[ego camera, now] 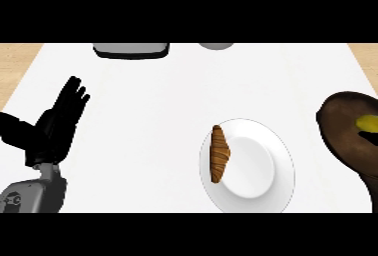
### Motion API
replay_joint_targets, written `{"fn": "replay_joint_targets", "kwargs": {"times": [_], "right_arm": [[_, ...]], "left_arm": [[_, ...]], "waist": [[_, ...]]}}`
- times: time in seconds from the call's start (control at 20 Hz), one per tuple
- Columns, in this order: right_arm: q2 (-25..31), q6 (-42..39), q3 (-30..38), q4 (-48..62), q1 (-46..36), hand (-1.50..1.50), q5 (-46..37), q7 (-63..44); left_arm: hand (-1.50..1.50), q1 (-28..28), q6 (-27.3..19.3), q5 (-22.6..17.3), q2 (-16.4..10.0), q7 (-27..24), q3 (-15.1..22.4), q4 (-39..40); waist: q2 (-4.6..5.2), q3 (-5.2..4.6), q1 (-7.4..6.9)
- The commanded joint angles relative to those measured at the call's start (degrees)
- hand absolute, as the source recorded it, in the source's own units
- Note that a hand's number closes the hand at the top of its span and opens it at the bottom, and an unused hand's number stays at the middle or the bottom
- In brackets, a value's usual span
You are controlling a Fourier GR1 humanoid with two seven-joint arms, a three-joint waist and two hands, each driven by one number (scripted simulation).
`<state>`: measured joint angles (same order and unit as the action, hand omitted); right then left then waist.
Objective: Pick the lemon from the plate and place it in the pan
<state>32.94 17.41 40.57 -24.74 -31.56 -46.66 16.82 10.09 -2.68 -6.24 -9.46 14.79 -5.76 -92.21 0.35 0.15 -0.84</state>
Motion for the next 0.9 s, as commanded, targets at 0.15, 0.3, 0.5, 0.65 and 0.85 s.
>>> {"fn": "replay_joint_targets", "kwargs": {"times": [0.15,0.3,0.5,0.65,0.85], "right_arm": [[2.4,-7.6,10.5,-1.7,2.3,-1.50,14.6,9.6],[5.7,-16.2,15.5,-0.9,5.7,-1.50,21.1,12.9],[7.8,-26.3,18.5,-2.6,12.2,-1.50,26.7,17.2],[8.5,-35.4,20.5,-3.8,17.7,-1.50,30.7,19.2],[10.5,-42.7,21.0,-4.1,25.6,-1.50,33.5,24.1]], "left_arm": [[0.00,-1.2,0.8,-0.5,0.2,-2.8,-1.1,2.9],[0.00,0.6,-1.3,-0.4,0.0,0.7,-1.7,0.5],[0.00,-1.4,-0.3,0.0,-0.3,-1.9,-1.9,1.1],[0.00,-2.0,-0.7,0.6,0.4,-1.0,-0.9,0.7],[0.00,-3.5,1.3,-0.3,-1.3,-0.6,-1.8,-0.9]], "waist": [[-0.42,-0.11,1.66],[-0.60,-0.04,2.20],[-0.73,-0.18,2.44],[-0.86,-0.22,2.80],[-0.51,-0.15,1.46]]}}
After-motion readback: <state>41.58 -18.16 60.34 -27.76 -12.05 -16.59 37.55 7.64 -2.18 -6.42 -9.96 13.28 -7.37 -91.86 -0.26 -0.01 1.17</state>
